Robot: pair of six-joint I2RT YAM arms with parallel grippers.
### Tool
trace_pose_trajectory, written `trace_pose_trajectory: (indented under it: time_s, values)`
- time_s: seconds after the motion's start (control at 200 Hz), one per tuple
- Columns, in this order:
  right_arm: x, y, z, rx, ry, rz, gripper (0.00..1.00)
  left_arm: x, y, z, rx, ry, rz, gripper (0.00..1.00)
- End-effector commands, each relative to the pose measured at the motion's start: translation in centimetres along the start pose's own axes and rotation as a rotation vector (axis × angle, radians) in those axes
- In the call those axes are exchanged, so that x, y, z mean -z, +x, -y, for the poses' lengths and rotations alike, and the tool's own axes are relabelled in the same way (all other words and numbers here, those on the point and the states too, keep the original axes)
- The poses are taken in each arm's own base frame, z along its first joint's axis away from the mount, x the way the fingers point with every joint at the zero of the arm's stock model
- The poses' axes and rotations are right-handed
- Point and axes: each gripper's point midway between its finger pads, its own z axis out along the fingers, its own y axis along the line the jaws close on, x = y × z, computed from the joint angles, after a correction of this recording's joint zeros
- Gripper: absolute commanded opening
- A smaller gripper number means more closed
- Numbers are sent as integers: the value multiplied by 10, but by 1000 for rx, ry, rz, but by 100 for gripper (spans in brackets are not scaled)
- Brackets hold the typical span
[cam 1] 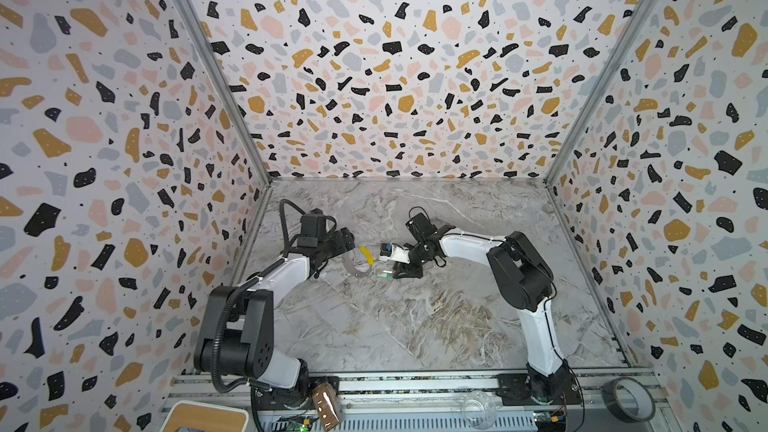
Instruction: Remove the keys from the keyring
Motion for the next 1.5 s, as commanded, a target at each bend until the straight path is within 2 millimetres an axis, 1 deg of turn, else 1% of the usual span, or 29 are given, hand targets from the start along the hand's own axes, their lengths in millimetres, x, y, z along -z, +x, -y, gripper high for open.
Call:
trace_pose_trajectory:
  time_s: [0.0,0.04,0.08,0.15,0.19,0.26,0.275,0.33,0.34,0.395,0.456,0.586,0.791,0.951,1.171,1.342,1.492]
  values:
    - [18,20,10,-58,70,-64,32,3,-11,5,-11,20,27,89]
    - [23,16,13,-59,89,-51,33,4,-12,5,-17,16,27,89]
    - [27,8,16,-56,109,-26,35,5,-13,6,-21,16,31,88]
    - [33,-15,17,-48,126,35,40,7,-15,6,-27,11,37,88]
    - [34,-29,15,-43,131,69,40,8,-16,6,-28,9,39,88]
    - [31,-53,11,-42,121,122,40,11,-19,7,-33,9,48,88]
    - [30,-61,10,-45,118,138,40,11,-19,7,-34,8,48,88]
    - [26,-75,7,-65,97,169,40,12,-20,8,-33,9,52,88]
    - [25,-80,7,-70,93,180,40,12,-21,8,-33,8,52,88]
    - [20,-94,7,-99,78,206,39,13,-21,8,-35,8,53,88]
    - [14,-101,8,-130,72,217,38,14,-21,7,-35,3,57,88]
    - [2,-102,11,-193,54,206,37,17,-20,5,-36,-4,66,88]
    - [-16,-102,7,-256,8,187,34,18,-18,2,-34,-14,73,88]
    - [-27,-96,10,-292,1,164,33,20,-19,1,-32,-22,82,88]
    - [-36,-94,4,-313,-40,153,31,21,-19,-1,-33,-29,85,88]
    - [-36,-96,5,-325,-43,156,31,21,-18,-2,-34,-34,84,87]
    - [-38,-98,1,-335,-72,161,30,21,-18,-3,-33,-36,85,88]
